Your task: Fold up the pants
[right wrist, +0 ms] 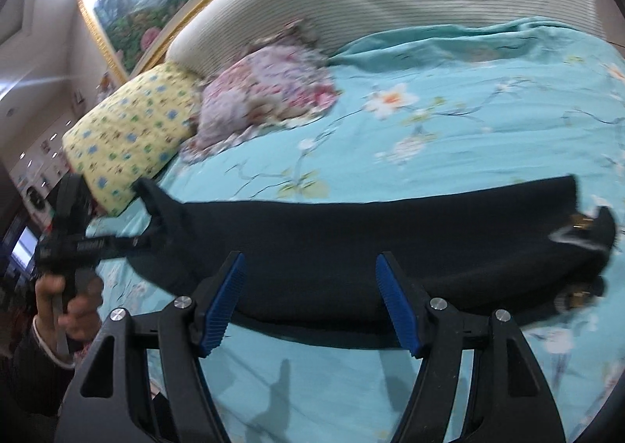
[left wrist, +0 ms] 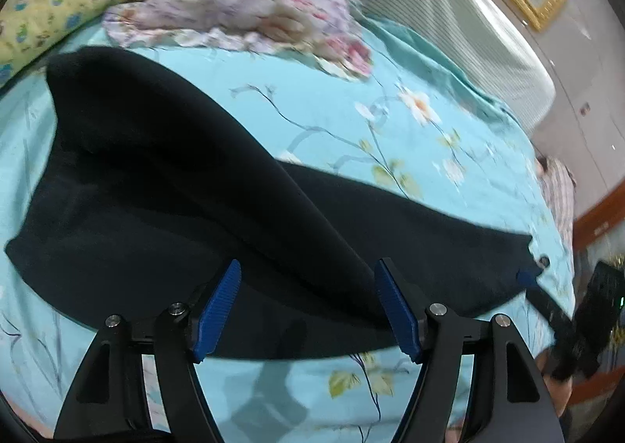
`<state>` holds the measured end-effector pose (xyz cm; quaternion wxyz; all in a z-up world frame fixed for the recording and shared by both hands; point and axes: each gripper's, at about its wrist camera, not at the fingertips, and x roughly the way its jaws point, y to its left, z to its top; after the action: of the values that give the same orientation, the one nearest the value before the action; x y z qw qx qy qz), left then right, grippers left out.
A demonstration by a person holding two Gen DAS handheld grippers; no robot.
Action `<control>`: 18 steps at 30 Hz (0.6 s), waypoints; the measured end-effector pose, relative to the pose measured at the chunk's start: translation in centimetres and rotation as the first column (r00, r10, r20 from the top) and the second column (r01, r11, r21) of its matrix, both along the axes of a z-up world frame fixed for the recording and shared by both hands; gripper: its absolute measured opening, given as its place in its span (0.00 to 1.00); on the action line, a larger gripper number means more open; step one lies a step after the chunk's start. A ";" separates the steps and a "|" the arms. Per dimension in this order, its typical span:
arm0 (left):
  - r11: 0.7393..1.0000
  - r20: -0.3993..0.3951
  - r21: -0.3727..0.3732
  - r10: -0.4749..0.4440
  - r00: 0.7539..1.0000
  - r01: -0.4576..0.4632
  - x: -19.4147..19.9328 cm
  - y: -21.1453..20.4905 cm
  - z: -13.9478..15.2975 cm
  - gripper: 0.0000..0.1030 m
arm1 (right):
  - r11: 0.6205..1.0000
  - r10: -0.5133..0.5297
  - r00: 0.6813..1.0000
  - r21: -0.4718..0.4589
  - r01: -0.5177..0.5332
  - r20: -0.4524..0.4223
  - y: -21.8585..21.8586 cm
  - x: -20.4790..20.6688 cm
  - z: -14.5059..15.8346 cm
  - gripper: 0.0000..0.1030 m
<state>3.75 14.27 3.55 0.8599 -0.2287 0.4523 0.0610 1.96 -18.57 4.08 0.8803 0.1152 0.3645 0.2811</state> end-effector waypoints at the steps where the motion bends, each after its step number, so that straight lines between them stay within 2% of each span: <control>1: 1.000 -0.001 0.002 0.016 1.000 -0.016 0.1 0.5 0.3 0.71 | 1.000 0.020 1.000 -0.002 -0.020 0.000 0.9 0.0 0.0 0.68; 8: 0.995 -0.031 0.011 0.097 0.995 -0.097 1.2 3.2 1.2 0.75 | 0.984 0.175 0.984 -0.045 -0.174 0.016 7.2 -0.1 -0.1 0.68; 18: 0.974 -0.084 -0.001 0.224 0.971 -0.225 2.4 7.8 0.5 0.75 | 0.915 0.376 0.927 -0.162 -0.368 0.017 16.7 0.1 -1.3 0.68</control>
<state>6.14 22.09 4.06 0.8267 -0.2800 0.4593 0.1649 2.05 -1.91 2.75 0.8255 -0.0322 0.3794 0.4167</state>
